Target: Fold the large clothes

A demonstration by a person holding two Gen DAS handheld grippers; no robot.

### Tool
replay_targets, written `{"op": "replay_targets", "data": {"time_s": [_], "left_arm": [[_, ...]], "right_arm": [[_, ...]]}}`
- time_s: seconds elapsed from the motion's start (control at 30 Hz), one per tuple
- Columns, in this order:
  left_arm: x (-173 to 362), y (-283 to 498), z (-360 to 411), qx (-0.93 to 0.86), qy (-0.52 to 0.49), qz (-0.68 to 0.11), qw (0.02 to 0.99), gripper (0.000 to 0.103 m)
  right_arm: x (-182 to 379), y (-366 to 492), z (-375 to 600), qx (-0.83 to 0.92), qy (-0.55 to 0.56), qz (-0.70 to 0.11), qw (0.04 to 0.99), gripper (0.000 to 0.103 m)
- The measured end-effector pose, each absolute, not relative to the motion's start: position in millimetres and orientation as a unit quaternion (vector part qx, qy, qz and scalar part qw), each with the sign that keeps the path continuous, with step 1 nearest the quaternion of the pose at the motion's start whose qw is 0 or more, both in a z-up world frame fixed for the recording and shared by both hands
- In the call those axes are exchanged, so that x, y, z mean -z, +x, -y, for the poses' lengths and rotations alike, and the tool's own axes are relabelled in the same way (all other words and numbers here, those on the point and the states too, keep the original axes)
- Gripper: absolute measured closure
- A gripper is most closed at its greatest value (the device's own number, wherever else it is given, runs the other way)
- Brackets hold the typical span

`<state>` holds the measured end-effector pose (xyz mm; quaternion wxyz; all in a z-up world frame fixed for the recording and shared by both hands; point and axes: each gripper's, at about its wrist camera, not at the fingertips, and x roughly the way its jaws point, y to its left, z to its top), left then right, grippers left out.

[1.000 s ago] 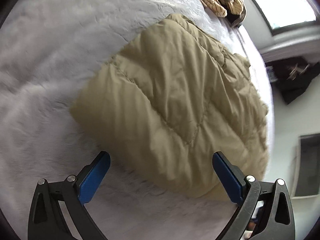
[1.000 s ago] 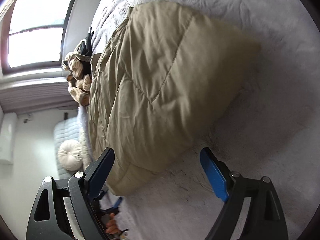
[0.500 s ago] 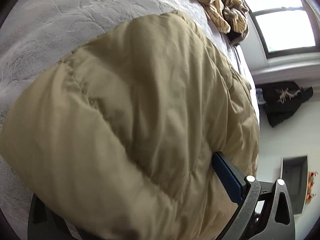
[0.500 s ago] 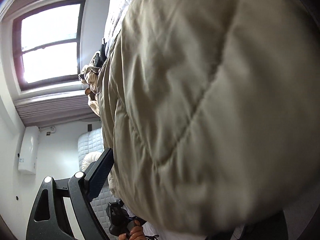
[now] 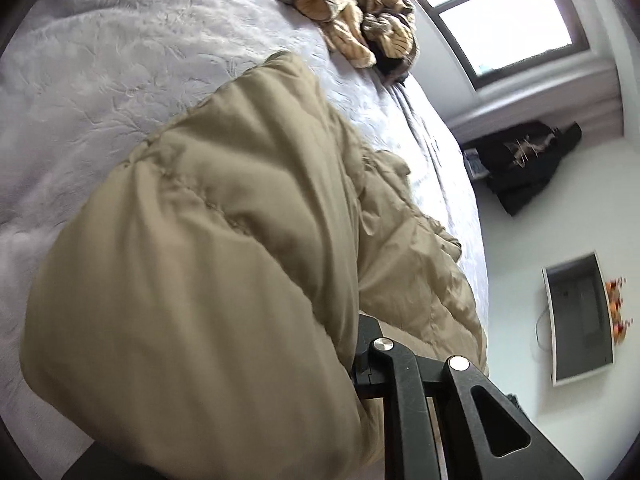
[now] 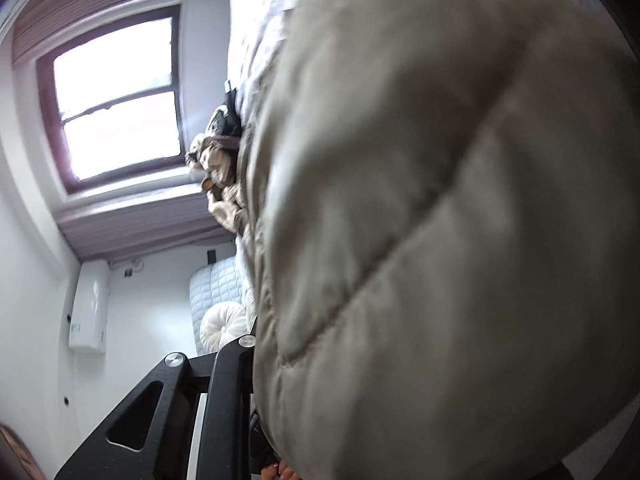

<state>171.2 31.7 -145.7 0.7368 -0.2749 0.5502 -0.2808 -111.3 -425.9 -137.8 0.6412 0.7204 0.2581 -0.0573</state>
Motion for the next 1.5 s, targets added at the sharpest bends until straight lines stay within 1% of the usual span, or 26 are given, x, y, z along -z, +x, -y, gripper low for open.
{"op": "replay_targets", "data": {"time_s": [0.17, 0.27, 0.4, 0.5, 0.63, 0.7, 0.73, 0.77, 0.8, 0.83, 0.9, 0.97, 1.1, 1.17, 1.23, 1.37, 1.43, 1.47, 1.5], "left_arm": [[132, 144, -51, 0.295, -0.26, -0.571, 0.72, 0.084], [130, 114, -68, 0.301, -0.251, -0.595, 0.702, 0.084], [135, 70, -91, 0.308, -0.219, -0.633, 0.676, 0.084], [150, 46, -106, 0.302, -0.212, -0.66, 0.655, 0.084], [178, 35, -113, 0.277, -0.209, -0.687, 0.638, 0.083], [182, 33, -113, 0.268, -0.206, -0.694, 0.635, 0.082], [180, 34, -112, 0.268, -0.197, -0.696, 0.636, 0.079], [177, 38, -106, 0.265, -0.188, -0.698, 0.638, 0.073], [173, 39, -104, 0.25, -0.159, -0.702, 0.648, 0.054], [170, 39, -103, 0.234, -0.131, -0.705, 0.657, 0.043], [164, 40, -103, 0.226, -0.108, -0.708, 0.66, 0.042], [156, 39, -103, 0.219, -0.084, -0.711, 0.663, 0.039], [141, 38, -97, 0.217, -0.041, -0.708, 0.671, 0.038], [135, 36, -97, 0.218, -0.028, -0.707, 0.672, 0.038], [131, 32, -101, 0.217, -0.017, -0.708, 0.672, 0.038], [129, 28, -104, 0.222, 0.007, -0.706, 0.673, 0.038], [128, 27, -102, 0.222, 0.013, -0.707, 0.672, 0.038], [127, 26, -103, 0.222, 0.015, -0.707, 0.671, 0.038], [126, 25, -106, 0.222, 0.016, -0.707, 0.671, 0.037]], "right_arm": [[116, -141, 406, 0.047, 0.712, -0.279, 0.643, 0.08], [111, -167, 392, 0.049, 0.717, -0.289, 0.632, 0.08], [108, -206, 373, 0.049, 0.723, -0.307, 0.617, 0.08], [109, -233, 371, 0.055, 0.727, -0.32, 0.605, 0.079], [131, -244, 376, 0.082, 0.725, -0.353, 0.585, 0.073], [136, -243, 377, 0.09, 0.724, -0.36, 0.581, 0.067], [137, -242, 377, 0.095, 0.722, -0.365, 0.58, 0.065], [136, -240, 378, 0.098, 0.721, -0.368, 0.579, 0.061], [134, -238, 380, 0.101, 0.717, -0.374, 0.579, 0.059], [130, -237, 380, 0.105, 0.714, -0.379, 0.579, 0.057], [124, -232, 384, 0.114, 0.709, -0.392, 0.575, 0.051], [120, -231, 384, 0.124, 0.703, -0.405, 0.571, 0.048], [102, -233, 380, 0.136, 0.676, -0.434, 0.58, 0.042], [89, -225, 377, 0.147, 0.649, -0.454, 0.593, 0.042], [76, -222, 370, 0.157, 0.614, -0.475, 0.611, 0.039], [55, -207, 354, 0.166, 0.575, -0.504, 0.623, 0.038], [57, -211, 348, 0.162, 0.562, -0.516, 0.625, 0.037], [54, -230, 344, 0.154, 0.556, -0.524, 0.627, 0.037], [51, -231, 336, 0.145, 0.55, -0.532, 0.628, 0.034]]}}
